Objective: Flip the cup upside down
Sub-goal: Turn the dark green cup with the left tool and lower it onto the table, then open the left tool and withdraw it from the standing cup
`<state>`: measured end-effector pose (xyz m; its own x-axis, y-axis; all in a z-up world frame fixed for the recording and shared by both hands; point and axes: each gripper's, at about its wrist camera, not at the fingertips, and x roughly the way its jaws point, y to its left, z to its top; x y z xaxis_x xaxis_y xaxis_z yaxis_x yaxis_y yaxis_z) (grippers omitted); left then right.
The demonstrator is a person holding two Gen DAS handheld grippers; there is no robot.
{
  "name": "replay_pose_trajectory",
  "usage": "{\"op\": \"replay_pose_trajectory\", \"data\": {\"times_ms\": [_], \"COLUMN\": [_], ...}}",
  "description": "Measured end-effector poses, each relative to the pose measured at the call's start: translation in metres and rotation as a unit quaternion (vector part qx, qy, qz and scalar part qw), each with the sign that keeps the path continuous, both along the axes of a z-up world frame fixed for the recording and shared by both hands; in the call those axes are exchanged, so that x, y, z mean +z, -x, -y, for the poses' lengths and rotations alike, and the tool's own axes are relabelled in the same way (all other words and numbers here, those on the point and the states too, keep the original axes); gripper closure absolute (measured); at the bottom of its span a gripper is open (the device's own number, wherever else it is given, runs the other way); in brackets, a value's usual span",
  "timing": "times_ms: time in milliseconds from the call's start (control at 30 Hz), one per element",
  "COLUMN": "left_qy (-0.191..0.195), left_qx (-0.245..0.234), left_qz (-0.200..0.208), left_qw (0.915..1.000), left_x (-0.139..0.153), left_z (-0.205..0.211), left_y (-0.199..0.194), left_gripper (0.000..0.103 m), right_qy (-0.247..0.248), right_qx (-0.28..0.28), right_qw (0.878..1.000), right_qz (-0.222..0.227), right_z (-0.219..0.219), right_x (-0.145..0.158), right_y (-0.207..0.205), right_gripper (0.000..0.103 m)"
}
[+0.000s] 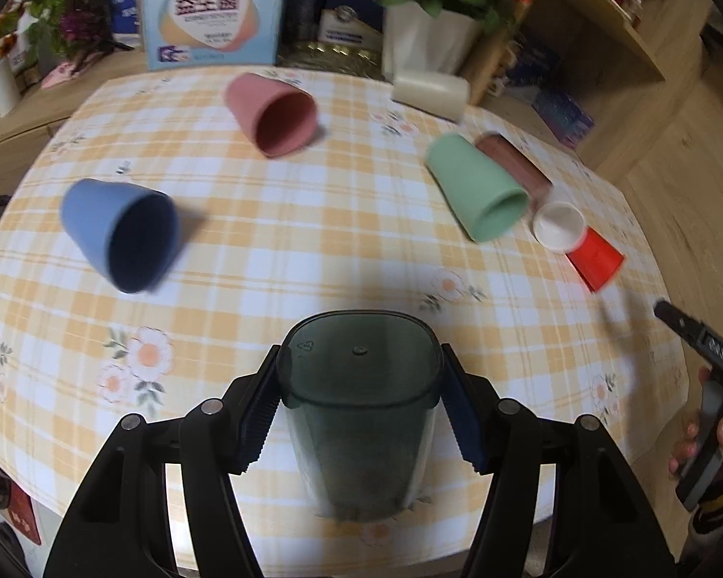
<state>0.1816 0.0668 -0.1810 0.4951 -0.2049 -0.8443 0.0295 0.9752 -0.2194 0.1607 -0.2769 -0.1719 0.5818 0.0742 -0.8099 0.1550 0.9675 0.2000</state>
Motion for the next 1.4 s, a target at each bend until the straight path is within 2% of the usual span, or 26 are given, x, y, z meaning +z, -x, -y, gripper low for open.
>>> {"op": "replay_pose_trajectory", "data": {"times_ms": [133, 333, 667, 933, 1200, 1400], "left_qy": [-0.016, -0.027, -0.078, -0.097, -0.098, -0.096], "left_qx": [0.027, 0.049, 0.045, 0.044, 0.047, 0.043], "left_qz": [0.020, 0.027, 0.041, 0.047, 0.049, 0.078], "left_qw": [0.9993, 0.9980, 0.9951, 0.9932, 0.9929, 0.9914], "left_x": [0.004, 0.005, 0.001, -0.003, 0.002, 0.028], "left_z": [-0.018, -0.031, -0.014, 0.000, -0.001, 0.001], "left_y": [-0.007, -0.018, -0.020, -0.017, -0.015, -0.008], "left_gripper": [0.042, 0.042, 0.042, 0.042, 0.042, 0.040], "right_qy": [-0.001, 0.003, 0.001, 0.001, 0.003, 0.007], "right_qx": [0.001, 0.013, 0.009, 0.007, 0.002, 0.001], "right_qw": [1.000, 1.000, 1.000, 1.000, 1.000, 1.000], "right_qz": [-0.001, -0.006, -0.008, -0.006, 0.005, 0.026], "right_z": [-0.004, -0.012, -0.010, -0.007, -0.005, -0.006], "right_x": [0.002, 0.000, -0.001, 0.002, 0.015, 0.037], "right_y": [-0.001, -0.002, -0.001, 0.001, 0.009, 0.019], "right_gripper": [0.015, 0.015, 0.015, 0.015, 0.015, 0.015]}}
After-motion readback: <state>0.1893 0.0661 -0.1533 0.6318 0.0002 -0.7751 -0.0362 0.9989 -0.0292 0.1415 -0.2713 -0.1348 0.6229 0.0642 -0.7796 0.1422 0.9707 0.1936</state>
